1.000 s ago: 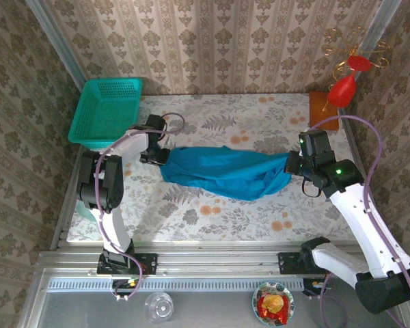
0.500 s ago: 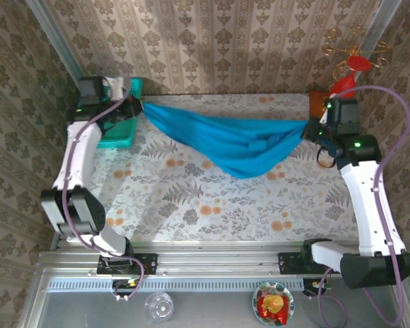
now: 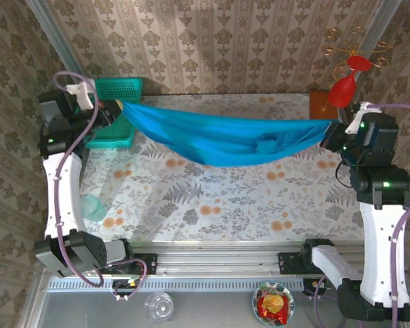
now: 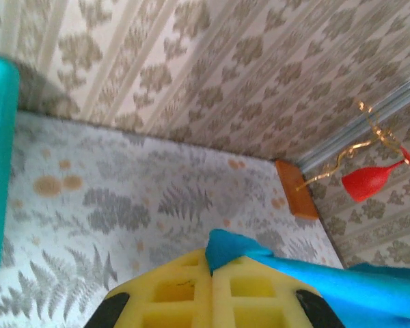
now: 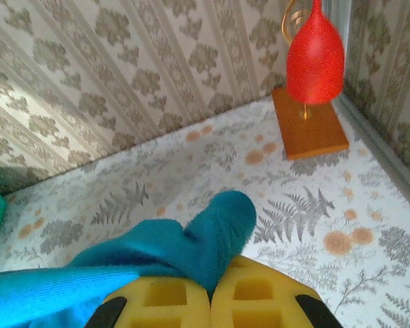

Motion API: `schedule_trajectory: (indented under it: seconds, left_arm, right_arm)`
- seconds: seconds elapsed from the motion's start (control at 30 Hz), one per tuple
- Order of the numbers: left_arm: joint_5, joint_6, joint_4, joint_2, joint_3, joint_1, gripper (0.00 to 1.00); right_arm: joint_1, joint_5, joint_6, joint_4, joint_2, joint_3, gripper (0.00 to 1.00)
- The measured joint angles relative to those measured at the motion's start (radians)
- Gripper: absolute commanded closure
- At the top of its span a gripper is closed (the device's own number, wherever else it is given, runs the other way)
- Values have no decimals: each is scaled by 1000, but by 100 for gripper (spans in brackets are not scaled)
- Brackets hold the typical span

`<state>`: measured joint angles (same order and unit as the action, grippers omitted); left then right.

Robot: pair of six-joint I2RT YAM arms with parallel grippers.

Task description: Fold the inside-out t-shirt

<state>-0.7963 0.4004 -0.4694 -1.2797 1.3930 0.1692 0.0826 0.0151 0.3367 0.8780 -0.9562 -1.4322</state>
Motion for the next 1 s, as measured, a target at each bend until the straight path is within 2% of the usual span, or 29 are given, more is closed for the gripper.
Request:
schedule_trajectory:
  seconds: [0.1, 0.2, 0.27, 0.43, 0.6, 0.73, 0.87, 1.0]
  left_arm:
    - [21, -6, 3, -56, -105, -53, 100]
    - [51, -14, 18, -145, -202, -116, 100]
    - [63, -16, 34, -220, -257, -153, 100]
    - [98, -22, 59, -344, -324, -183, 100]
    - [118, -31, 89, -356, -328, -185, 100]
    - [124, -36, 103, -356, -328, -185, 100]
    - [124, -38, 105, -356, -329, -185, 100]
    - [124, -39, 105, -356, -329, -185, 100]
  right_arm:
    - [1, -18, 5, -16, -63, 106, 100]
    - [1, -24, 10, -35, -186, 214, 90]
    - [1, -23, 16, -36, -269, 269, 80]
    - [-38, -12, 10, -23, -314, 314, 68]
    - [-162, -18, -32, -26, -278, 314, 64]
    - [-306, 13, -98, -42, -289, 342, 57]
    - [-445, 84, -175, -48, -346, 371, 38]
    - [-535, 162, -241, -80, -418, 378, 31]
